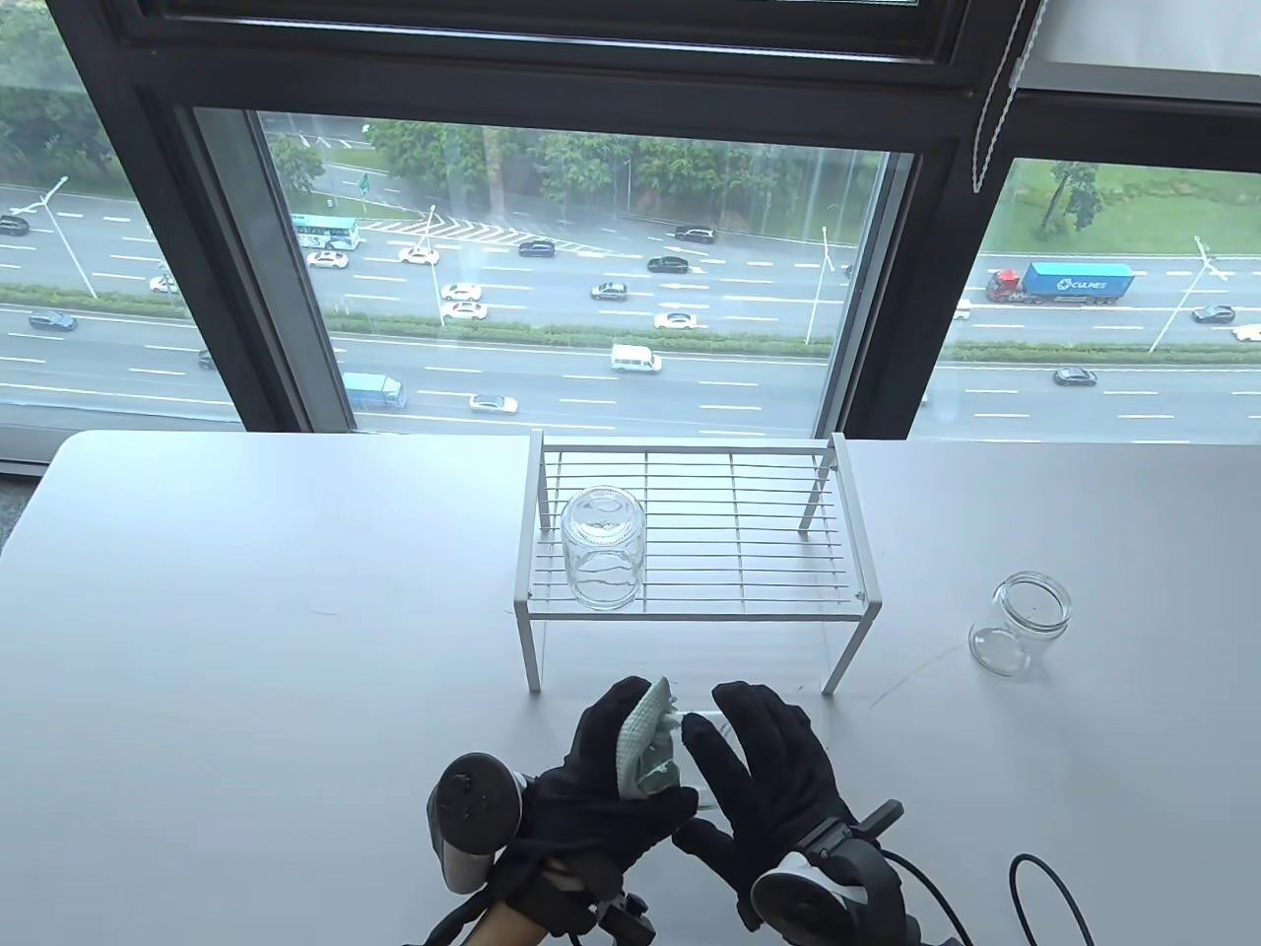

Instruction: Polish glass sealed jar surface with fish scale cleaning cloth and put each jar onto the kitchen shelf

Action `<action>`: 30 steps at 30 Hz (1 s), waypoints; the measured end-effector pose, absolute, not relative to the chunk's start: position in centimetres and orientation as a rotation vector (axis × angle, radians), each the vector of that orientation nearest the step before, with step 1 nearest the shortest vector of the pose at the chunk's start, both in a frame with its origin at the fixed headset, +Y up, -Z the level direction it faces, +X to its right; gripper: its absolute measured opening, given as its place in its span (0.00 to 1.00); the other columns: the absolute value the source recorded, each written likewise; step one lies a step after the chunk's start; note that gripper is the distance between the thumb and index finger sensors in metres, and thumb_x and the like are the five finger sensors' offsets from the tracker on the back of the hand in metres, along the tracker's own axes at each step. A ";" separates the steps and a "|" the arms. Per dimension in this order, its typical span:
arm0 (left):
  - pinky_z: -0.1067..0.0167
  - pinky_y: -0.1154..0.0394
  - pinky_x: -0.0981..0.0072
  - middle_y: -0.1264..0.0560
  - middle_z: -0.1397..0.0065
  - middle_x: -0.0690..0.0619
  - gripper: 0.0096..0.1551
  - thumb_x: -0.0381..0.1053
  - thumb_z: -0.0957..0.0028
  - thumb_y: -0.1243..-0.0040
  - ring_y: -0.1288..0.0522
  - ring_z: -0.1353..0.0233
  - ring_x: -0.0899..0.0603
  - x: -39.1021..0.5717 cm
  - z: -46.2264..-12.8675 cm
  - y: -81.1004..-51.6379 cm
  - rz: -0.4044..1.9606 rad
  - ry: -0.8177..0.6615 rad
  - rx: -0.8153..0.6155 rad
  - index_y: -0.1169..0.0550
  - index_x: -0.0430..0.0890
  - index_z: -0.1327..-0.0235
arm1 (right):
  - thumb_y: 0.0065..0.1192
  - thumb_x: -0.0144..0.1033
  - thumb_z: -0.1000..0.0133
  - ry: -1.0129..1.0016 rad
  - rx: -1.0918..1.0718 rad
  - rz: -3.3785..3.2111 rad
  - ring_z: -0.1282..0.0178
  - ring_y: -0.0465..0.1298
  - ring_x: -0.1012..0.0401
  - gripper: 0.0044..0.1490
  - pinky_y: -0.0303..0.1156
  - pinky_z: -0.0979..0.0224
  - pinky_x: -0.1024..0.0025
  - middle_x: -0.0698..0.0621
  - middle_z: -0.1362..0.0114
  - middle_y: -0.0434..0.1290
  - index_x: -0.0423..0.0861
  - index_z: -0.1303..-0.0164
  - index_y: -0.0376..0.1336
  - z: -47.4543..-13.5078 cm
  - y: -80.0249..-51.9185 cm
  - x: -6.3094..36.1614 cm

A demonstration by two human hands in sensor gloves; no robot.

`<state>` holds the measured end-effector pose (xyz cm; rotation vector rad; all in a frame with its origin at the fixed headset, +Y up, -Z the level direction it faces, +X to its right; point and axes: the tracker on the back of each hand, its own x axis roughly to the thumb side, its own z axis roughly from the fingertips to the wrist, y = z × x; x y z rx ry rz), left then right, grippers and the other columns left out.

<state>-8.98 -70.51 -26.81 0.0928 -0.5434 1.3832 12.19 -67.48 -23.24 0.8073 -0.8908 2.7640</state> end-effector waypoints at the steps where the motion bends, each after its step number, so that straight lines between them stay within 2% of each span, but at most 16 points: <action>1: 0.47 0.16 0.48 0.40 0.27 0.26 0.60 0.71 0.53 0.27 0.24 0.40 0.24 -8.7 -26.8 -70.7 1.383 -0.559 0.083 0.49 0.56 0.19 | 0.77 0.61 0.59 -0.955 0.826 2.785 0.22 0.63 0.42 0.70 0.59 0.23 0.38 0.41 0.16 0.54 0.58 0.18 0.37 -23.1 -67.4 12.2; 7: 0.45 0.18 0.46 0.40 0.24 0.27 0.58 0.74 0.50 0.33 0.24 0.38 0.25 -8.4 -26.7 -70.4 1.316 -0.613 0.094 0.50 0.57 0.17 | 0.78 0.67 0.61 -0.987 0.849 2.779 0.29 0.72 0.44 0.71 0.64 0.26 0.40 0.39 0.21 0.62 0.49 0.18 0.44 -22.8 -67.0 12.6; 13: 0.44 0.19 0.44 0.41 0.20 0.27 0.51 0.74 0.47 0.40 0.26 0.34 0.23 -8.7 -26.7 -69.9 1.222 -0.648 0.175 0.47 0.57 0.16 | 0.75 0.72 0.62 -0.632 0.700 2.569 0.35 0.78 0.45 0.71 0.69 0.30 0.42 0.40 0.25 0.68 0.44 0.20 0.48 -24.1 -67.4 13.6; 17: 0.44 0.19 0.43 0.41 0.19 0.27 0.48 0.72 0.46 0.42 0.26 0.33 0.23 -9.0 -26.7 -69.6 1.207 -0.664 0.204 0.43 0.55 0.16 | 0.74 0.74 0.62 -0.430 0.597 2.361 0.40 0.81 0.47 0.69 0.73 0.34 0.44 0.41 0.28 0.72 0.46 0.20 0.51 -25.2 -67.9 14.6; 21: 0.44 0.19 0.44 0.40 0.19 0.28 0.46 0.70 0.46 0.42 0.25 0.33 0.24 -9.1 -26.8 -69.5 1.236 -0.678 0.196 0.40 0.54 0.18 | 0.75 0.74 0.62 -0.087 0.526 2.059 0.41 0.81 0.46 0.68 0.74 0.35 0.43 0.40 0.29 0.73 0.47 0.20 0.53 -26.6 -69.2 15.6; 26: 0.45 0.19 0.44 0.38 0.20 0.30 0.46 0.73 0.47 0.43 0.24 0.34 0.24 -9.4 -27.1 -69.7 1.315 -0.706 0.163 0.38 0.53 0.19 | 0.70 0.76 0.59 0.290 0.530 1.677 0.44 0.83 0.47 0.66 0.75 0.37 0.44 0.40 0.31 0.75 0.44 0.21 0.54 -27.7 -71.4 15.3; 30: 0.46 0.18 0.45 0.33 0.21 0.31 0.48 0.77 0.50 0.45 0.22 0.36 0.25 -9.6 -27.4 -69.9 1.364 -0.719 0.143 0.37 0.53 0.20 | 0.63 0.80 0.56 0.374 0.545 1.520 0.47 0.85 0.50 0.65 0.77 0.39 0.48 0.42 0.34 0.78 0.42 0.22 0.55 -27.9 -72.2 14.7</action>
